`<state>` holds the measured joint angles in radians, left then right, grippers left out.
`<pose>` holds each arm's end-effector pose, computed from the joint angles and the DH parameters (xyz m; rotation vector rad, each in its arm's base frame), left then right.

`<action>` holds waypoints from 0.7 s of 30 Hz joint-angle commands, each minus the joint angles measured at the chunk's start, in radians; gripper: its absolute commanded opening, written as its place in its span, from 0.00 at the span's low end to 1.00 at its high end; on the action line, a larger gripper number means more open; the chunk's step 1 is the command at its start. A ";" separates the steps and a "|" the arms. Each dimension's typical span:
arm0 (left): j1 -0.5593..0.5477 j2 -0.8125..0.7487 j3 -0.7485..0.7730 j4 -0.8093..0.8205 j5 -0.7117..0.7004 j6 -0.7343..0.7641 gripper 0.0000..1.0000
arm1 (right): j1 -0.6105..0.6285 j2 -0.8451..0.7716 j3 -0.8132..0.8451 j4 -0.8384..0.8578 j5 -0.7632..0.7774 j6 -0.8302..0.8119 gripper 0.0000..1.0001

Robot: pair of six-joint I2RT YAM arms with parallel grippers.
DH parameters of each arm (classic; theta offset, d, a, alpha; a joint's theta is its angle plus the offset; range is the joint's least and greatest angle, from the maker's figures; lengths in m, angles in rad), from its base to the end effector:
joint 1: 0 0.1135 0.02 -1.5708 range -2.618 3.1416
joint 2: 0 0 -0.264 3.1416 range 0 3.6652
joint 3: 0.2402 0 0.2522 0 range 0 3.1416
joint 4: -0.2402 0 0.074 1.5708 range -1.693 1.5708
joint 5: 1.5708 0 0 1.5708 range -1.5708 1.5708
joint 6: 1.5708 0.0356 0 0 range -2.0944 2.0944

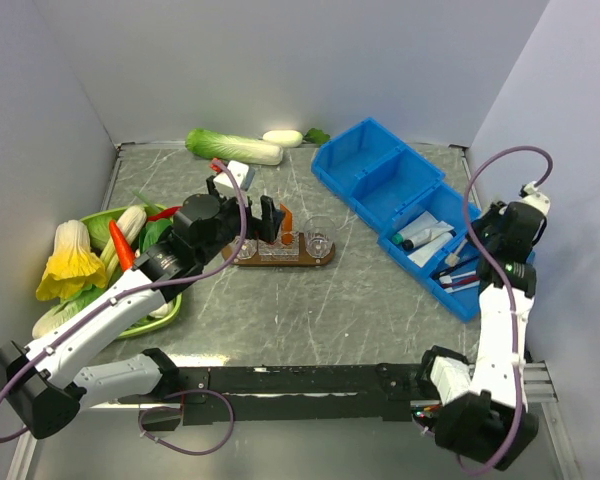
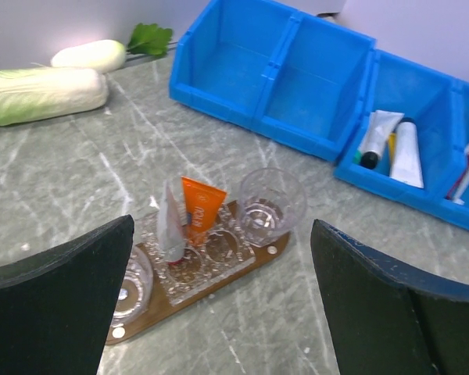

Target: Prepare toiletry sets of a toothbrush and toothpaste on the tray

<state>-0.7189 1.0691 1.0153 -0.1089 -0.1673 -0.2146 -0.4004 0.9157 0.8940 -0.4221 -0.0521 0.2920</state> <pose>0.1909 -0.1592 0.3740 0.3173 1.7331 -0.5400 0.1889 -0.0779 0.3305 0.6521 1.9055 -0.0165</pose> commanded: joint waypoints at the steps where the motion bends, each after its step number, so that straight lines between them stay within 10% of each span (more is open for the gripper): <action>1: 0.003 -0.041 0.017 0.041 0.078 -0.029 0.99 | 0.119 -0.107 -0.045 0.025 -0.055 0.096 0.00; 10: -0.031 -0.014 0.031 0.077 0.281 -0.138 0.90 | 0.317 -0.356 -0.271 0.143 -0.086 0.283 0.00; 21: -0.320 0.232 0.006 0.261 0.182 -0.402 0.93 | 0.454 -0.298 -0.280 0.263 -0.146 0.338 0.00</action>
<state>-1.0100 1.2232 0.9966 0.0372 0.0010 -0.4801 0.0235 0.5938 0.5819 -0.2722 -0.1638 0.5934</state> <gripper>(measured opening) 0.920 0.186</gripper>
